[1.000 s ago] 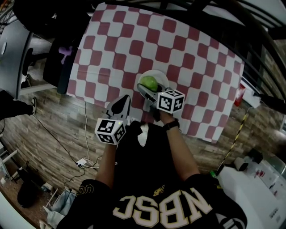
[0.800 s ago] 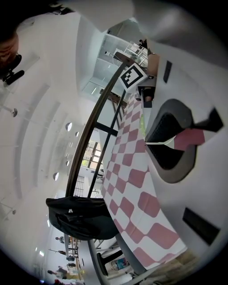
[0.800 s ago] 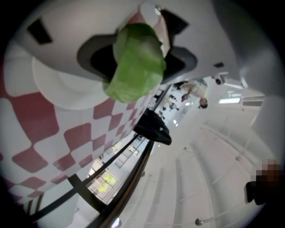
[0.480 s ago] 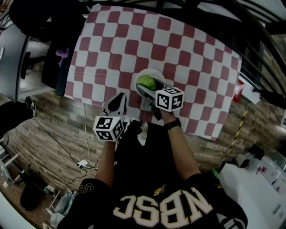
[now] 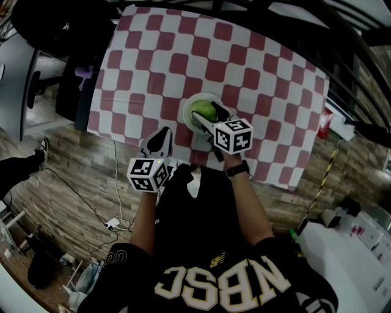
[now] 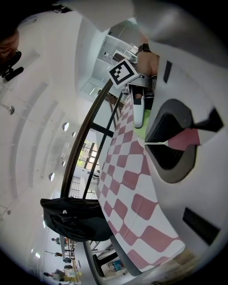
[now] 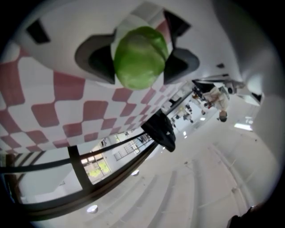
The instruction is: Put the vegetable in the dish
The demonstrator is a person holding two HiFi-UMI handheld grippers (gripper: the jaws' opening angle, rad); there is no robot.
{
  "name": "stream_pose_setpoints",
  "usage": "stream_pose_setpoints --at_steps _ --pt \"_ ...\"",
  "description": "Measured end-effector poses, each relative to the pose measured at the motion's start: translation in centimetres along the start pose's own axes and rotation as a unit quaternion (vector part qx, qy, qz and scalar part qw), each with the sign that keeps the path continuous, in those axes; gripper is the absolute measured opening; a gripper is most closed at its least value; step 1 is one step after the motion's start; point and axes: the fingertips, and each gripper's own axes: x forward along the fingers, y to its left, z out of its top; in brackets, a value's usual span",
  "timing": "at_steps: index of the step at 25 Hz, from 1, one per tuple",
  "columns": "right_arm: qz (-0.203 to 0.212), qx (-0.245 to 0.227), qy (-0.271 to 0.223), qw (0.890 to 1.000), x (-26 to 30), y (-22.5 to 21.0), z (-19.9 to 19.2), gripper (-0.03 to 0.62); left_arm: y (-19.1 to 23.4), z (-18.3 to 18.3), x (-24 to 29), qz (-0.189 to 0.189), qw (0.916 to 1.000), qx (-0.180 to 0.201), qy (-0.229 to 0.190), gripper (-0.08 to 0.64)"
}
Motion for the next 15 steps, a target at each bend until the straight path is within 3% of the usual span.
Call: stream_pose_setpoints --at_steps 5,15 --pt "-0.011 -0.013 -0.005 1.0 -0.1 0.2 0.1 0.344 0.0 -0.2 0.0 -0.002 1.0 0.003 0.005 0.02" --pt "-0.031 0.029 0.002 0.999 -1.1 -1.1 -1.8 0.345 0.2 -0.9 0.8 -0.007 0.9998 -0.002 0.017 0.02"
